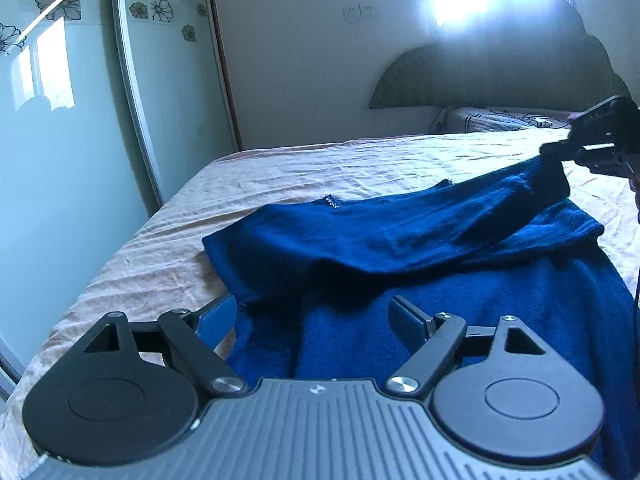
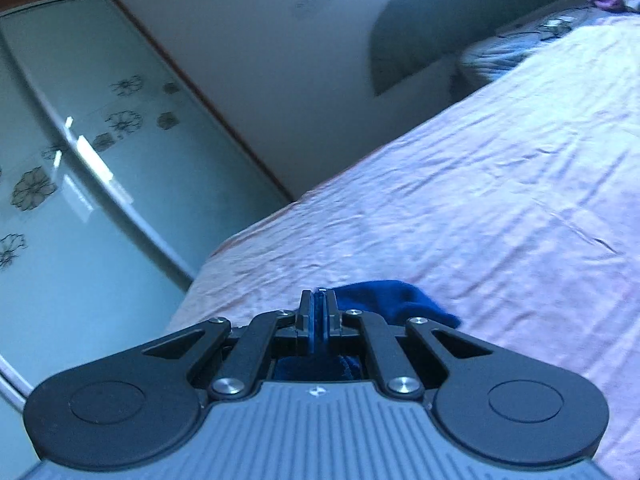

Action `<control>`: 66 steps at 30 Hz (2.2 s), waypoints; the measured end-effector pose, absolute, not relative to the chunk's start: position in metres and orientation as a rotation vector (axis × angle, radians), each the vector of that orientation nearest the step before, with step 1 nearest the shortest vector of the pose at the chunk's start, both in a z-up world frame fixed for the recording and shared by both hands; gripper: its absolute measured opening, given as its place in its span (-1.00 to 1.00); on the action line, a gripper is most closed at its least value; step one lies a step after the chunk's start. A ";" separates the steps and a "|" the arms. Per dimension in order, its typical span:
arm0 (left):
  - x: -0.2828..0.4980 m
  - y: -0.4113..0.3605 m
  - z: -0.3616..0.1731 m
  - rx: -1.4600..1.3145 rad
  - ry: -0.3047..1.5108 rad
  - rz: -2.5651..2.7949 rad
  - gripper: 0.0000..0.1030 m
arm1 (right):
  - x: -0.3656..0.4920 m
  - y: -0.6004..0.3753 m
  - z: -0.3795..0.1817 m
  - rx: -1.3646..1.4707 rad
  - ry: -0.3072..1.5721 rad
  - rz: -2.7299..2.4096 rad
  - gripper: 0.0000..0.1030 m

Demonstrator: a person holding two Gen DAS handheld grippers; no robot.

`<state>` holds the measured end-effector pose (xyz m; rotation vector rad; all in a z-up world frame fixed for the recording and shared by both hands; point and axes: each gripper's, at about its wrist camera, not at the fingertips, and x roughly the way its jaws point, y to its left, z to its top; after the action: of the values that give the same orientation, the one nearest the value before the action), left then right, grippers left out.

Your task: Fold small clothes

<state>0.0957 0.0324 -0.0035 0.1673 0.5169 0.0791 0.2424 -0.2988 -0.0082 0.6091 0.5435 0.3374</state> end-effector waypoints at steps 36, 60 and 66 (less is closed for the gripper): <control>0.034 0.090 -0.001 0.070 0.585 0.184 0.81 | 0.131 -0.278 0.000 0.251 0.667 0.458 0.23; -0.073 0.110 -0.005 -0.101 0.721 -0.129 0.88 | -0.031 -0.304 -0.046 0.525 0.916 0.828 0.51; -0.077 0.125 -0.022 -0.253 0.829 -0.183 0.87 | -0.039 -0.292 -0.052 0.548 0.975 0.931 0.52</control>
<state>-0.0773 0.1252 -0.0220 -0.2532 0.8289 -0.1834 -0.0392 -0.2923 -0.0523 0.5483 0.9749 0.9310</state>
